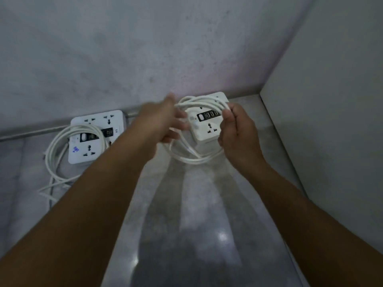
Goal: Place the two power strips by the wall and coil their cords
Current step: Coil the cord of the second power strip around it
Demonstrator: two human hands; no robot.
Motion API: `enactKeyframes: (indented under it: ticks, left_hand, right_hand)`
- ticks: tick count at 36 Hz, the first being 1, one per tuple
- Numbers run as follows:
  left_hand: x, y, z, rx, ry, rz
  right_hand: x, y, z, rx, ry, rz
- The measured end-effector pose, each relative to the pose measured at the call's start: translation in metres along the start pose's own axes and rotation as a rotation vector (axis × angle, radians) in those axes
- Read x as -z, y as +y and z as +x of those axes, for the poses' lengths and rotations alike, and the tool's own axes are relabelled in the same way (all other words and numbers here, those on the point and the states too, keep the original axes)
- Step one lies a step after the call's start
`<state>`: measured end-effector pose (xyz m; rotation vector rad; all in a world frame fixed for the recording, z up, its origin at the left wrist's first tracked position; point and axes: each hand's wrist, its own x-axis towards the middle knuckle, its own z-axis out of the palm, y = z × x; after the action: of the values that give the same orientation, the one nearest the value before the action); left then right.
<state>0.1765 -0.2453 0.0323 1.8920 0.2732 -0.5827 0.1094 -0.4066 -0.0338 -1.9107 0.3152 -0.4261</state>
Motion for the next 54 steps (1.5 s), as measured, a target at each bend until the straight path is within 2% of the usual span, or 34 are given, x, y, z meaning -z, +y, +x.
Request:
enactKeyframes:
  ticks: [2, 3, 4, 6, 9, 12, 14, 17, 22, 24, 28, 31, 34, 37, 41, 47, 54]
  left_hand:
    - [0.012, -0.004, 0.004, -0.333, 0.381, 0.346]
    - [0.016, -0.005, 0.007, -0.505, 0.479, 0.463]
    - [0.019, -0.004, 0.006, -0.63, 0.477, 0.503]
    - [0.015, -0.006, 0.014, -0.744, 0.326, 0.526]
    - [-0.003, -0.015, 0.032, -0.702, 0.079, 0.544]
    - [-0.019, -0.029, 0.043, -0.756, -0.062, 0.514]
    - [-0.026, -0.041, 0.053, -0.767, -0.027, 0.52]
    - [-0.033, -0.058, 0.072, -0.65, 0.025, 0.621]
    - [-0.045, -0.074, 0.082, -0.524, 0.082, 0.669]
    - [-0.047, -0.08, 0.086, -0.52, 0.105, 0.689]
    - [-0.054, -0.088, 0.091, -0.536, 0.15, 0.67]
    - [-0.058, -0.087, 0.092, -0.516, 0.196, 0.723]
    - [-0.058, -0.089, 0.083, -0.601, 0.268, 0.825]
    - [-0.06, -0.094, 0.062, -0.758, 0.322, 0.831]
    - [-0.067, -0.114, 0.023, -0.88, 0.187, 0.927]
    - [-0.066, -0.139, 0.011, -0.853, 0.062, 1.131]
    - [-0.042, -0.125, 0.031, -0.981, 0.091, 1.19]
  right_hand:
    - [0.004, 0.0, 0.011, -0.01, -0.028, 0.009]
    - [0.005, -0.001, 0.015, -0.028, -0.049, 0.038]
    - [0.007, -0.003, 0.019, -0.062, -0.077, 0.082]
    - [0.009, -0.004, 0.027, -0.131, -0.144, 0.132]
    - [0.01, -0.001, 0.037, -0.174, -0.247, 0.162]
    - [0.011, 0.006, 0.047, -0.221, -0.325, 0.158]
    - [0.011, 0.012, 0.052, -0.269, -0.356, 0.132]
    - [0.007, 0.024, 0.055, -0.283, -0.326, 0.031]
    - [-0.004, 0.048, 0.052, -0.089, -0.068, -0.349]
    - [-0.007, 0.057, 0.049, 0.039, -0.036, -0.471]
    - [-0.002, 0.074, 0.032, 0.344, -0.121, -0.552]
    - [0.012, 0.088, 0.012, 0.524, -0.284, -0.59]
    - [0.023, 0.097, 0.0, 0.52, -0.425, -0.629]
    - [0.028, 0.097, -0.001, 0.528, -0.484, -0.65]
    - [0.033, 0.098, 0.004, 0.584, -0.546, -0.732]
    - [0.024, 0.101, 0.007, 0.664, -0.5, -0.913]
    - [-0.012, 0.09, -0.008, 0.535, -0.377, -1.06]
